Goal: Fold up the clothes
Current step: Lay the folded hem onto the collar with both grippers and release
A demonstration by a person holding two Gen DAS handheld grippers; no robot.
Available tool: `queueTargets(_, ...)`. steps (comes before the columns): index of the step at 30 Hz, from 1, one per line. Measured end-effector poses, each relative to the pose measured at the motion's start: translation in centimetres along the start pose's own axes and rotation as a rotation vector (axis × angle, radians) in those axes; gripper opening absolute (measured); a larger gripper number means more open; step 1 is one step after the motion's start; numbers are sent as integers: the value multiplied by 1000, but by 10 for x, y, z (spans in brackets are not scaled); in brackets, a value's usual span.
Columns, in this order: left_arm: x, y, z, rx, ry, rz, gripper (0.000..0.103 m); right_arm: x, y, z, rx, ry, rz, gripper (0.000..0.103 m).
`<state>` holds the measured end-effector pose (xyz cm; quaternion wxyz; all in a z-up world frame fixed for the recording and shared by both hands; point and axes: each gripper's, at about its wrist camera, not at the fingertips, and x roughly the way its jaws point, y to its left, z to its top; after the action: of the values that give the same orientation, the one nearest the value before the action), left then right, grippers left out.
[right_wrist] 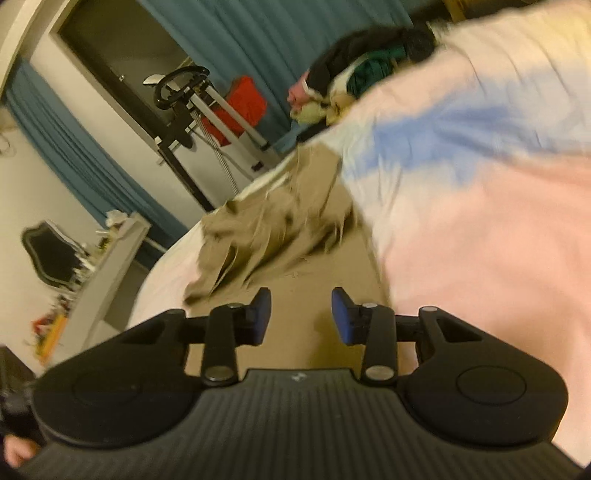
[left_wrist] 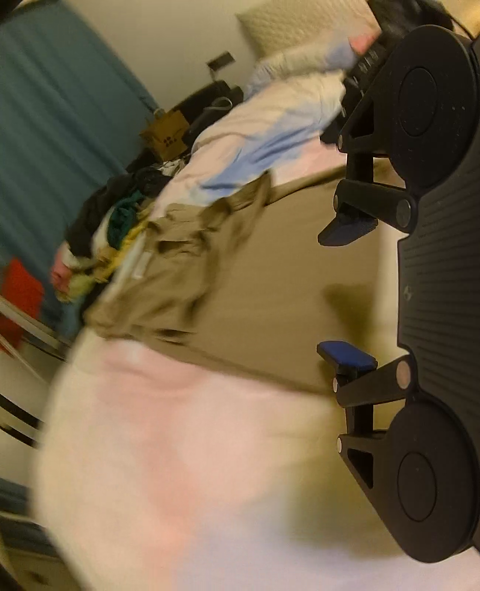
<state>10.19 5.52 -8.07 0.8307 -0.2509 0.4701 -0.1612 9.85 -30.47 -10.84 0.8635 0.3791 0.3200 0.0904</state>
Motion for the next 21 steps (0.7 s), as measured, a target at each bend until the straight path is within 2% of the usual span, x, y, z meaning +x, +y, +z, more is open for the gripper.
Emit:
queueTargets(2, 6, 12, -13, -112, 34, -28, 59, -7, -4, -13, 52, 20, 19, 39)
queueTargets(4, 15, 24, -19, -230, 37, -34, 59, -15, -7, -26, 103, 39, 37, 40)
queueTargets(6, 27, 31, -20, -307, 26, -43, 58, -13, -10, -33, 151, 54, 50, 40)
queueTargets(8, 35, 36, -18, -342, -13, -34, 56, -4, -13, -37, 196, 65, 60, 41)
queueTargets(11, 40, 41, -14, -369, -70, -31, 52, 4, -24, -42, 319, 84, 90, 47)
queueTargets(15, 41, 49, -15, -417, -96, -41, 22, 6, -33, -50, 447, 117, 148, 51)
queueTargets(18, 38, 51, -14, -437, -112, -56, 10, 11, -31, -54, 488, 158, 178, 51)
queueTargets(21, 34, 50, -12, -447, -135, -84, 8, 22, -24, -61, 513, 227, 234, 53)
